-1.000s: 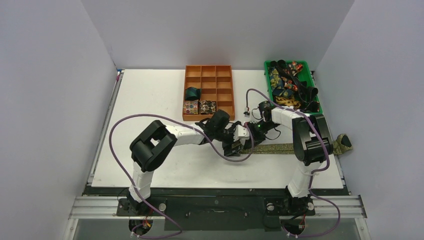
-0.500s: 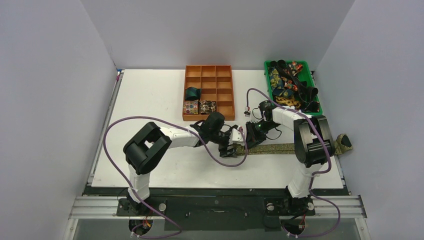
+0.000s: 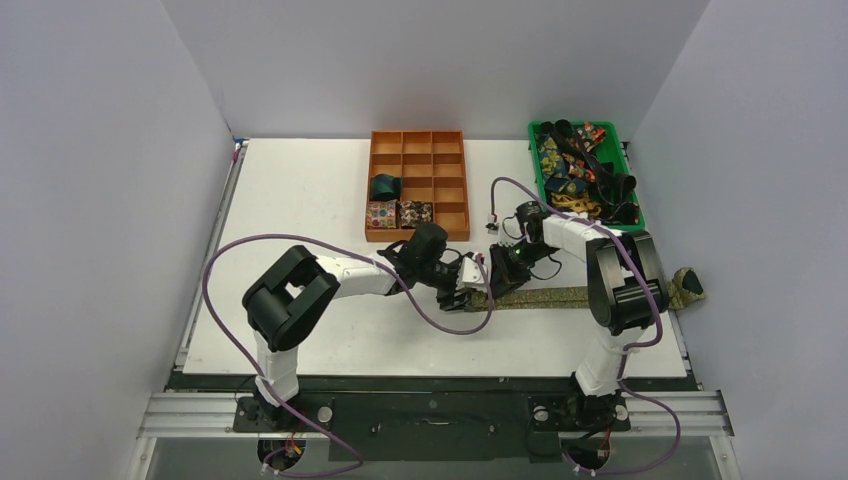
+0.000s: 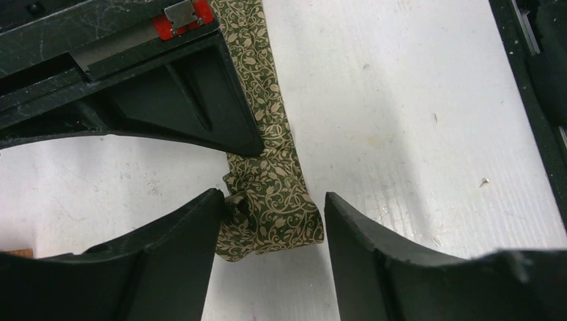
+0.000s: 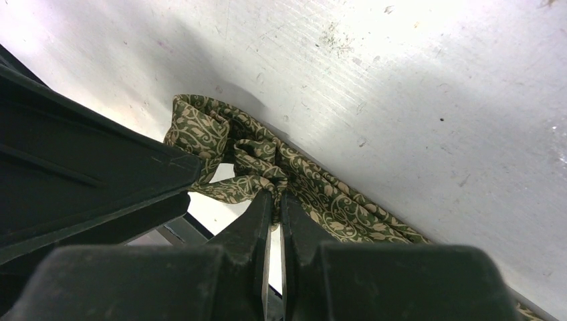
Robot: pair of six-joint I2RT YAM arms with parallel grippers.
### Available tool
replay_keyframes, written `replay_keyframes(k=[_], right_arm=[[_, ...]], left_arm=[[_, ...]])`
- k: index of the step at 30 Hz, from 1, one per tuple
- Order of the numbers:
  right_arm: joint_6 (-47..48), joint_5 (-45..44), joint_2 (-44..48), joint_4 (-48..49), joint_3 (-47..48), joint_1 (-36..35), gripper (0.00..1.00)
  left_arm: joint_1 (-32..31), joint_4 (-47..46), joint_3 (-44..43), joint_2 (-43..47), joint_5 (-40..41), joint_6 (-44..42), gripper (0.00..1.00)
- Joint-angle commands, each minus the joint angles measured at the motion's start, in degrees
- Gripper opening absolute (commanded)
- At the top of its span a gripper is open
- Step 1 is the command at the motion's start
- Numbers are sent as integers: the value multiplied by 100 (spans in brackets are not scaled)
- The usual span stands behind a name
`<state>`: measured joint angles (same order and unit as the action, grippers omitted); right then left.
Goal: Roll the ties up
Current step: Roll the tie at the center of the board.
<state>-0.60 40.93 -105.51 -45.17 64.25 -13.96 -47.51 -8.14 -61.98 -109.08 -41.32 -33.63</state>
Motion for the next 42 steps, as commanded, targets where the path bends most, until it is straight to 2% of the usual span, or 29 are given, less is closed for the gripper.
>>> replay_keyframes(k=[1,2,5,13,19,23,25,26,29,32,35,37,42], right_arm=[[60,101,293,-23,125,-37,0],[60,128,305,-29,137,-35,0],[60,305,423,-56,190,-35,0],[-171,1007,682,-47,420,-58,0],[-355,534,589,59,357,-87,0],[-370,61,361,82,270,-94,0],[-341,-133,261,71,209,-104,0],[-319,-183,216,66,188,-105,0],[-283,-342,158,47,142,-105,0],[-261,-249,186,43,125,-109,0],[-252,-102,230,56,127,-123,0],[-263,-22,247,64,135,-139,0],[-286,220,370,69,163,-173,0]], left_arm=[[33,82,-32,197,-314,-134,50],[32,114,-24,200,-341,-152,46],[36,368,-11,178,-462,-291,44],[35,1244,-195,-99,-556,-626,57],[50,1266,-151,-101,-548,-707,43],[102,1239,-216,-23,-541,-667,39],[179,1140,-245,67,-539,-570,43],[197,1056,-245,100,-551,-490,51],[256,914,-199,325,-519,-315,59],[314,363,-32,481,-318,193,77],[346,-8,222,613,38,735,89],[340,8,265,623,93,1009,90],[277,43,532,683,-52,1114,72]])
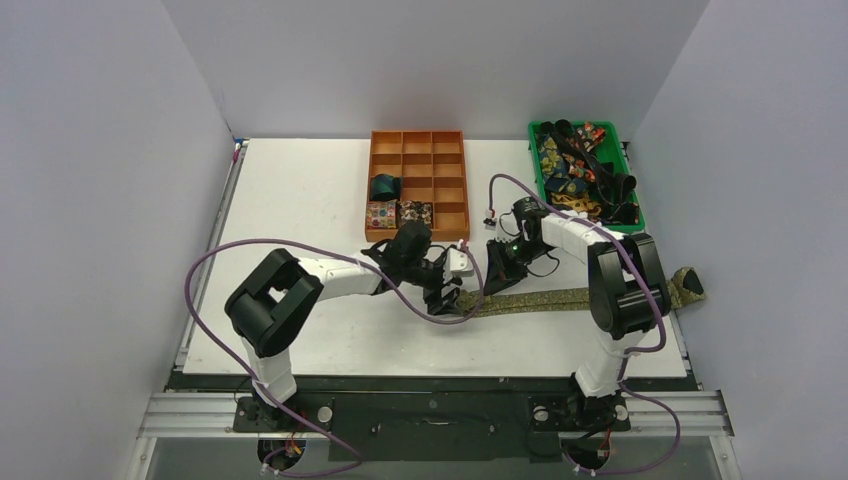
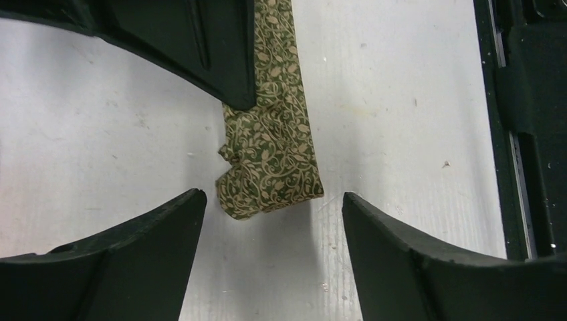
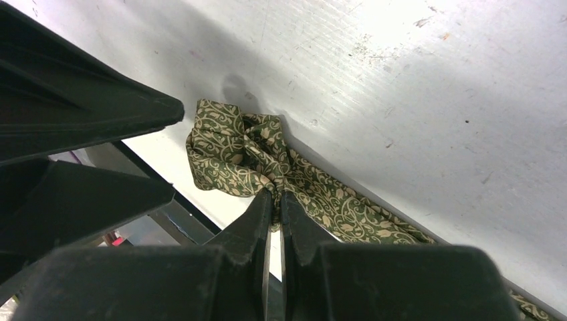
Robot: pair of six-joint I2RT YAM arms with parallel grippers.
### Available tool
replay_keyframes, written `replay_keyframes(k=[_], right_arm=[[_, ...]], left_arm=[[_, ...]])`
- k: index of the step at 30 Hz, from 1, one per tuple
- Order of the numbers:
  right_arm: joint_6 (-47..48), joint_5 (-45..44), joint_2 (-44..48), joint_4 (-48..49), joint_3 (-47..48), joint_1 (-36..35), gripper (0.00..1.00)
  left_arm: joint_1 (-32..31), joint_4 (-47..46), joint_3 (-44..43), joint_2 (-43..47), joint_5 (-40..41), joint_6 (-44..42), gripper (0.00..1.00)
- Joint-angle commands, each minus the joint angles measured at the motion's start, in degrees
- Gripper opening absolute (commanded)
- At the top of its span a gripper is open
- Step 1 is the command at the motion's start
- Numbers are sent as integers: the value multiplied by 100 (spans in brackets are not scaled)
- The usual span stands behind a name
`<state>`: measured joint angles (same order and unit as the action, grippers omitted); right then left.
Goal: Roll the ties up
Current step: Roll the tie at the center of the board.
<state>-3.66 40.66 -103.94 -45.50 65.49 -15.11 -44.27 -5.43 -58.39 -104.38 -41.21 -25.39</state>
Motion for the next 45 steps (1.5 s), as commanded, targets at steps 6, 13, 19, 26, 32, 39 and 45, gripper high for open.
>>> replay_keyframes(k=[6,13,19,26,32,39,45], right_arm=[[-71,376,381,130,71,-62,0],[-96,301,410,135,-42,-70,0],[-76,270,462,122,-67,-74,0],[-111,275,492,144,-47,-129,0],[-134,278,501,140,-37,-141,0],[-151,348,527,144,-40,-167,0],[-152,491,537,146,-50,-167,0]], left_arm=[[-163,284,-4,-50,-465,-309,46],[-34,254,44,111,-294,-525,62],[193,-880,692,678,360,1108,97],[168,-490,426,223,637,2889,97],[-66,-816,393,-23,649,3286,97],[-208,-777,-9,-506,897,3077,97],[-304,-707,-150,-736,958,2335,97]])
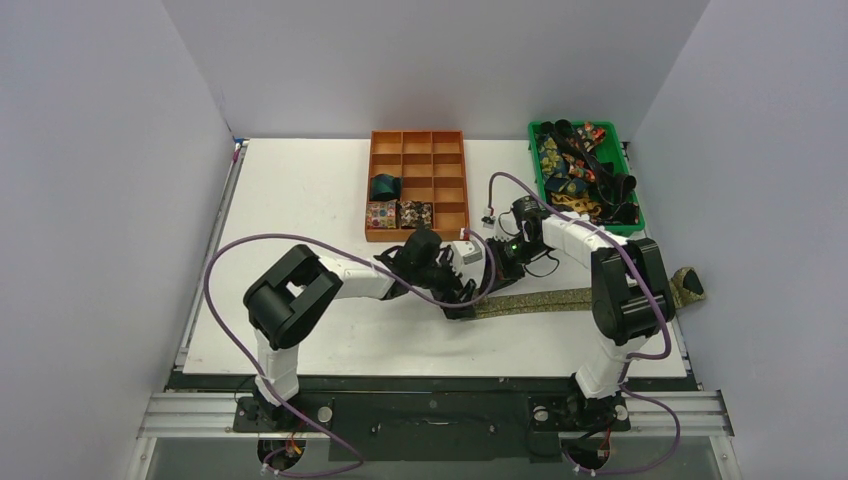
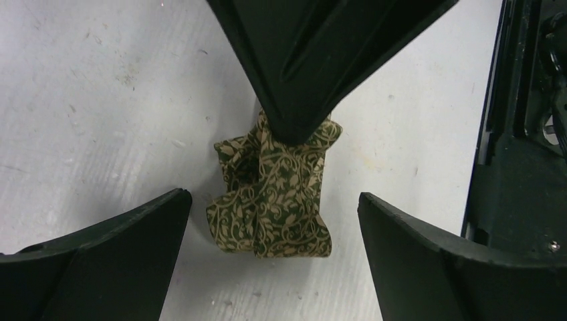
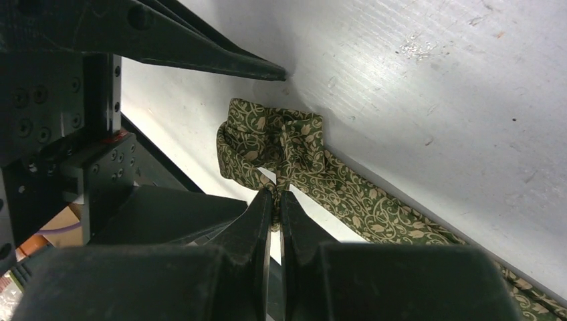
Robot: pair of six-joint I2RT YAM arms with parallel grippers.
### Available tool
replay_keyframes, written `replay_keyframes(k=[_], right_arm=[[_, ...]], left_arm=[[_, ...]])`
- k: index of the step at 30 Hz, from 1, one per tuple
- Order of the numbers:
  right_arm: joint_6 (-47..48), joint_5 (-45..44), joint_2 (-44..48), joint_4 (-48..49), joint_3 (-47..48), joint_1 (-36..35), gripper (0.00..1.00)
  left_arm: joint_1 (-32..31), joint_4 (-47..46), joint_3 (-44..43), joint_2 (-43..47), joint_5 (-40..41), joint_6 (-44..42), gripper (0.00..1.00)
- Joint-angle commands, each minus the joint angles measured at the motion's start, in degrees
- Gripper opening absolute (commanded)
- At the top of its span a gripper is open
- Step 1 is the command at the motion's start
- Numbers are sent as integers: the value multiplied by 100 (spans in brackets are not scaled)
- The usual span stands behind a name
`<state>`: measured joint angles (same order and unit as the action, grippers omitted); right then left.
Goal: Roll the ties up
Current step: Roll the tie at the center of the board.
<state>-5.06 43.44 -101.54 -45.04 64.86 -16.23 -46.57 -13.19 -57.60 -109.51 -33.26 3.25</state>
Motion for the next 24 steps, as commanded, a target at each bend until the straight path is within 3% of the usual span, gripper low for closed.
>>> replay_keyframes(k=[1,2,7,13,16,18,19,20,21,22,24], right_arm=[[-17,245,293,100,15,-56,0],[-20,258,302,107,26,-58,0],[-72,454,305,102,50,-37,0],[-113,510,272,32,50,83,0],[-110,454,183,19,32,97,0],[-103,453,138,20,23,102,0],[-101,454,132,21,21,102,0],[-101,468,118,21,24,107,0],[-105,484,117,21,19,99,0],[-108,496,117,26,23,96,0],[-121,532,117,26,25,87,0]], left_arm=[[-79,136,-307,-256,140,-620,91],[-80,298,-341,-310,66,-831,80],[-80,552,-246,-220,-270,-1626,47],[-55,945,-112,-44,-327,-2536,33],[-58,994,-31,63,-371,-2842,31],[-55,903,50,186,-396,-2917,40],[-55,791,75,260,-356,-2834,60],[-65,717,120,297,-321,-2774,70],[-64,542,145,373,-260,-2629,92],[-68,460,188,421,-216,-2540,98],[-82,226,186,433,-153,-2242,97]])
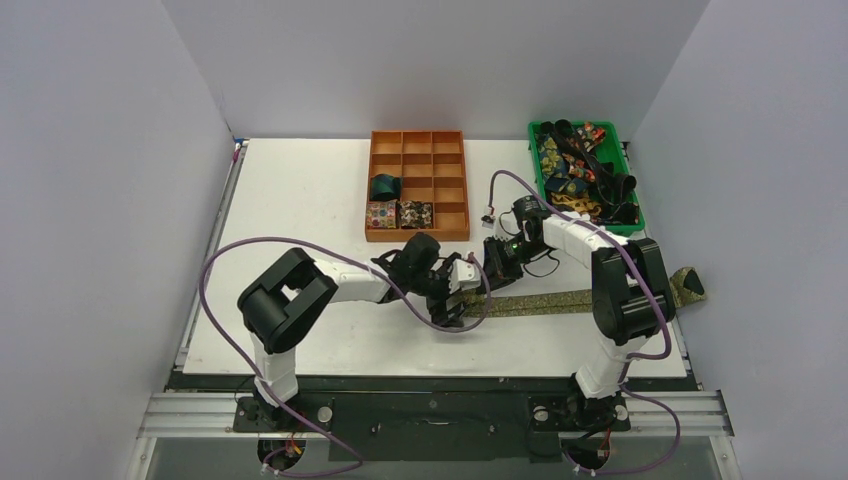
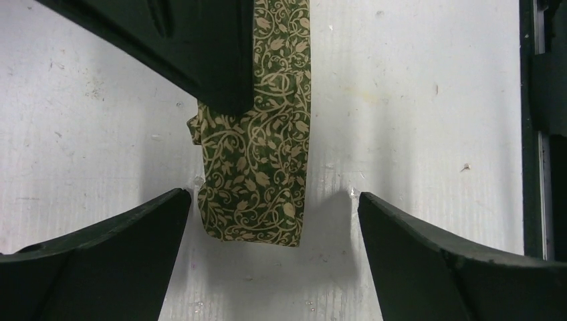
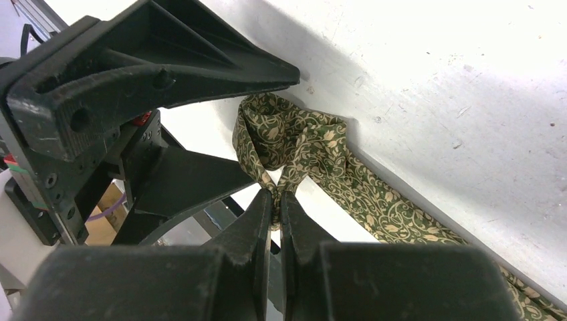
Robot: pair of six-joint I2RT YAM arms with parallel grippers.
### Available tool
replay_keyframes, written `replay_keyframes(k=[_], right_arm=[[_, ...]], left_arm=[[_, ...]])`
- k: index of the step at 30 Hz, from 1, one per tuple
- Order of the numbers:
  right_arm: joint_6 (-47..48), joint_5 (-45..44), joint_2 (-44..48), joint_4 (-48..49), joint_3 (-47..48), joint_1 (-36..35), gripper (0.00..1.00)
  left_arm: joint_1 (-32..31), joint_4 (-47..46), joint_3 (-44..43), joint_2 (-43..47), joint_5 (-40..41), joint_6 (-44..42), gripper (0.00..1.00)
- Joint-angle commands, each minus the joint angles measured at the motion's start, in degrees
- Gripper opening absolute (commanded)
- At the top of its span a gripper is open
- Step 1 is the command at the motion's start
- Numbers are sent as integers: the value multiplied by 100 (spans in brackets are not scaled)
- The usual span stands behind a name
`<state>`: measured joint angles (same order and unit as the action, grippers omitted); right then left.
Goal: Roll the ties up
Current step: Roll the tie at the center of the board.
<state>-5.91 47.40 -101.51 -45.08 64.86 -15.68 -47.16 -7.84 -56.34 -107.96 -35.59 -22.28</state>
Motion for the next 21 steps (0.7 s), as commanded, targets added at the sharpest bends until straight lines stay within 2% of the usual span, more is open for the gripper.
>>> replay_keyframes(k=[1,7,10,14,16,19,21], right_arm=[[-39,162,110,32,28,33,0],[-79,353,93,59,13,14,0],[-94,389,118,59,-3,-6,0],[-122,470,148,59,-33,5,0],[-140,557,151,60,-49,8,0],[-153,687,156,57,-45,31,0],[-136,742,158,21,-63,72,0]], left_arm=[[-44,-417,8,259,93,525,97],[-299,-905,-220,-108,421,984,97],[-328,-1307,-185,-302,214,829,97],[-342,-1253,-149,-422,111,360,99],[-355,-1003,-220,-485,142,95,89],[-364,-576,-320,-558,153,-210,63],[-346,-475,-254,-512,87,-331,52]])
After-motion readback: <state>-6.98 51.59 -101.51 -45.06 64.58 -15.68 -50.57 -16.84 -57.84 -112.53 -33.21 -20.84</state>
